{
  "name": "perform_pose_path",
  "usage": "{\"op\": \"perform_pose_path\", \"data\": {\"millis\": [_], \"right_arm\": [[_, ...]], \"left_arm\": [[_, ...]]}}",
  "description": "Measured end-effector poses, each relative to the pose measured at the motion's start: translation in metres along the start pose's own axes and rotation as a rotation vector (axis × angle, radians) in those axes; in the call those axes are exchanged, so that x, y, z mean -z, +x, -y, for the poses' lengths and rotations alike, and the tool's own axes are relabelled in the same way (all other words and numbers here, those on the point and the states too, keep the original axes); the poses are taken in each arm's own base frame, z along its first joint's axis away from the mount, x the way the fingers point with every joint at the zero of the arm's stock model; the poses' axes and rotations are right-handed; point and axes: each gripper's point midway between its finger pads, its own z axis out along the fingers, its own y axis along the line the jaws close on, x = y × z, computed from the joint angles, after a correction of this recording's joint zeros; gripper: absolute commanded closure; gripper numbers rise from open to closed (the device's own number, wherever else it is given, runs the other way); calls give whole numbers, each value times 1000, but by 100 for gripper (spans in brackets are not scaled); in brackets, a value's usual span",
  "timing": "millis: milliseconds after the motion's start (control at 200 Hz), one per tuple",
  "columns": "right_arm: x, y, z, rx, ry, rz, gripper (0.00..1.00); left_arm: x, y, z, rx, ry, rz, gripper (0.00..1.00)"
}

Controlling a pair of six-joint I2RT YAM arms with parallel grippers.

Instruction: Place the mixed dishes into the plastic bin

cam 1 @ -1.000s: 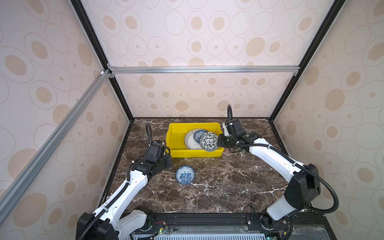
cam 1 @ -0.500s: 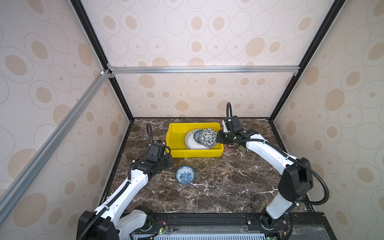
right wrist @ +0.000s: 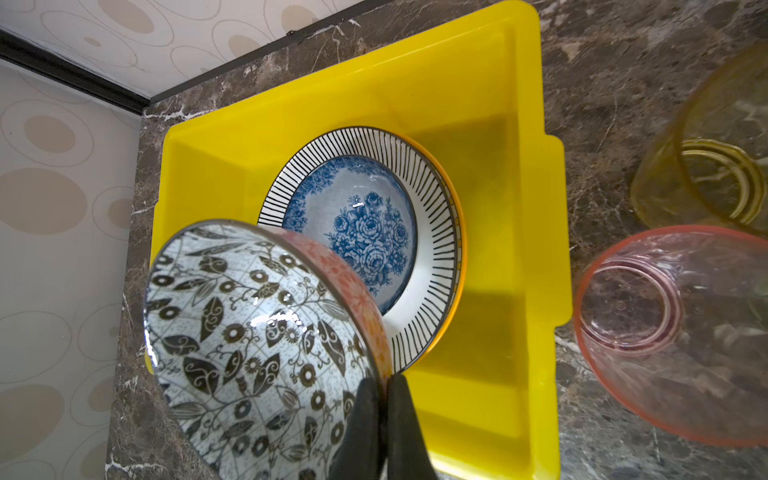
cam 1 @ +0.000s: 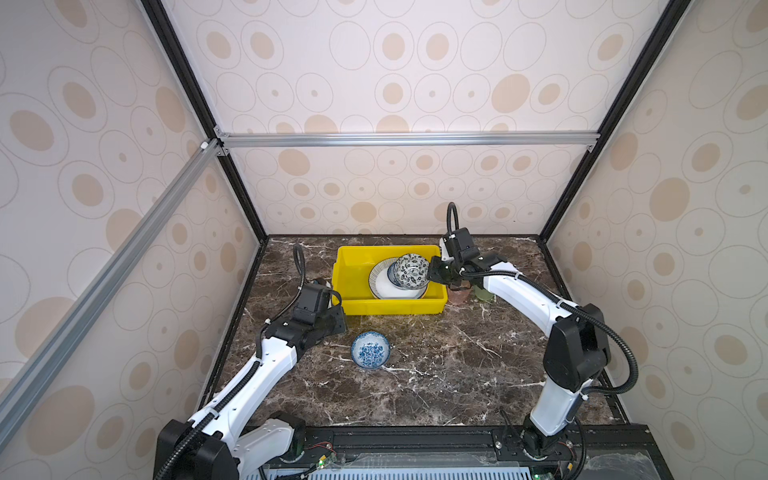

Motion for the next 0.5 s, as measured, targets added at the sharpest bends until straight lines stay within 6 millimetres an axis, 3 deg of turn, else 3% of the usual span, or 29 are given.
{"op": "perform_pose_path", "data": {"millis": [500], "right_arm": [[-37, -6, 1, -11, 23, -30, 100]], "left_arm": [[-6, 2, 0, -27, -7, -21, 74]]}}
